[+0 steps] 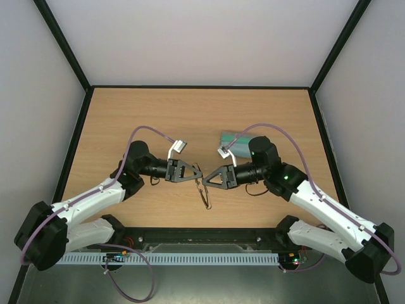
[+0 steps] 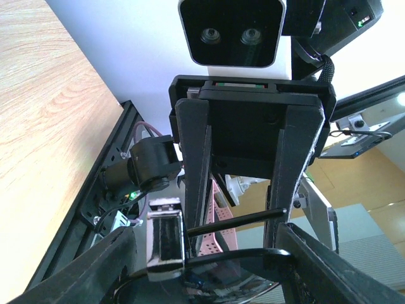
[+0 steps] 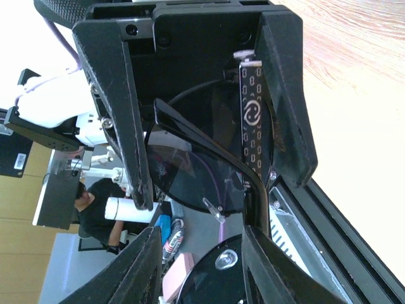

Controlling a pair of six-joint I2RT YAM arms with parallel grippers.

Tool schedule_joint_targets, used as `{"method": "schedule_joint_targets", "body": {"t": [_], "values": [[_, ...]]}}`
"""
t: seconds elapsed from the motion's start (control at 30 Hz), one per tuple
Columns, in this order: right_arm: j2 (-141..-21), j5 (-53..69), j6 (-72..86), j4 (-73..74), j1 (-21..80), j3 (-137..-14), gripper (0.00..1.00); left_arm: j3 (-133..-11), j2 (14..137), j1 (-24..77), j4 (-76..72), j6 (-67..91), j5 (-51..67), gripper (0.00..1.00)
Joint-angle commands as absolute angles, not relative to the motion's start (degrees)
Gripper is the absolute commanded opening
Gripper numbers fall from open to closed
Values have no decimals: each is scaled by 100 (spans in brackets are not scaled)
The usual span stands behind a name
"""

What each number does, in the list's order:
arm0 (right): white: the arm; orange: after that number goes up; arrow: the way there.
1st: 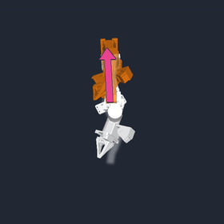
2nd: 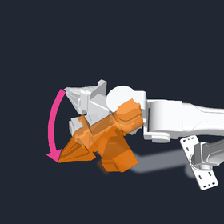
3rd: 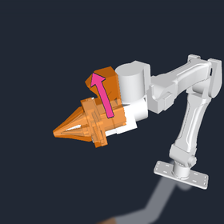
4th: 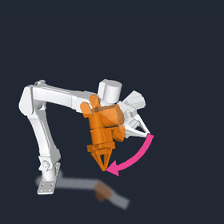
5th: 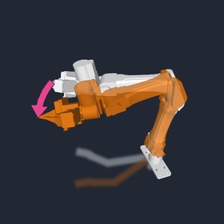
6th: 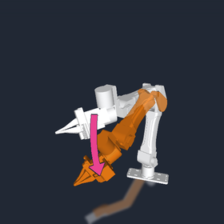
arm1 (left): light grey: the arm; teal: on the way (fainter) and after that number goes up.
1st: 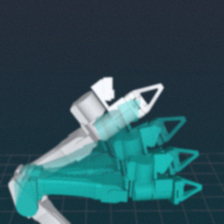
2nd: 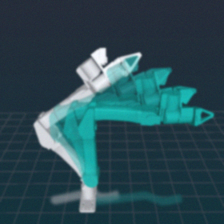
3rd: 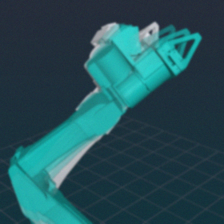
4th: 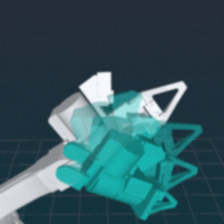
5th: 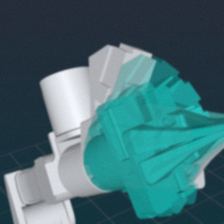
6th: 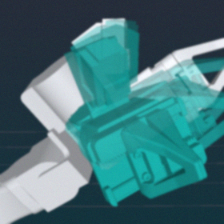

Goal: Organize the sunglasses
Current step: Fold the sunglasses.

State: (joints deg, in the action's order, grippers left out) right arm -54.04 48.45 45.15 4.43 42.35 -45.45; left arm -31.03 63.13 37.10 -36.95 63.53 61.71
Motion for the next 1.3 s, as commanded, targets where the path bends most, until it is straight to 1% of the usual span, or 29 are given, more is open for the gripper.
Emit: {"method": "schedule_joint_targets", "body": {"t": [0.0,0.4,0.5,0.73,1.0,1.23,1.27], "values": [[-5218,4840,4320,808,4234,-4641,37,-3269,6325,3735,-3975,6363,6317,61],[-5147,4603,4151,966,4232,-4443,36,-3366,6367,3744,-3968,6377,6366,60],[-5200,4651,4231,791,4234,-4330,31,-3373,6368,3753,-4033,6427,6356,60],[-5248,4979,4652,56,4236,-4076,30,-3335,6473,3818,-4266,6550,6336,60],[-5269,5062,4795,-176,4234,-3993,23,-3314,6597,3902,-4419,6592,6302,60],[-5269,5083,4797,-202,4236,-3907,21,-3333,6636,3911,-4485,6640,6270,61],[-5265,5082,4800,-202,4236,-3896,19,-3336,6643,3911,-4489,6644,6275,60]]}}
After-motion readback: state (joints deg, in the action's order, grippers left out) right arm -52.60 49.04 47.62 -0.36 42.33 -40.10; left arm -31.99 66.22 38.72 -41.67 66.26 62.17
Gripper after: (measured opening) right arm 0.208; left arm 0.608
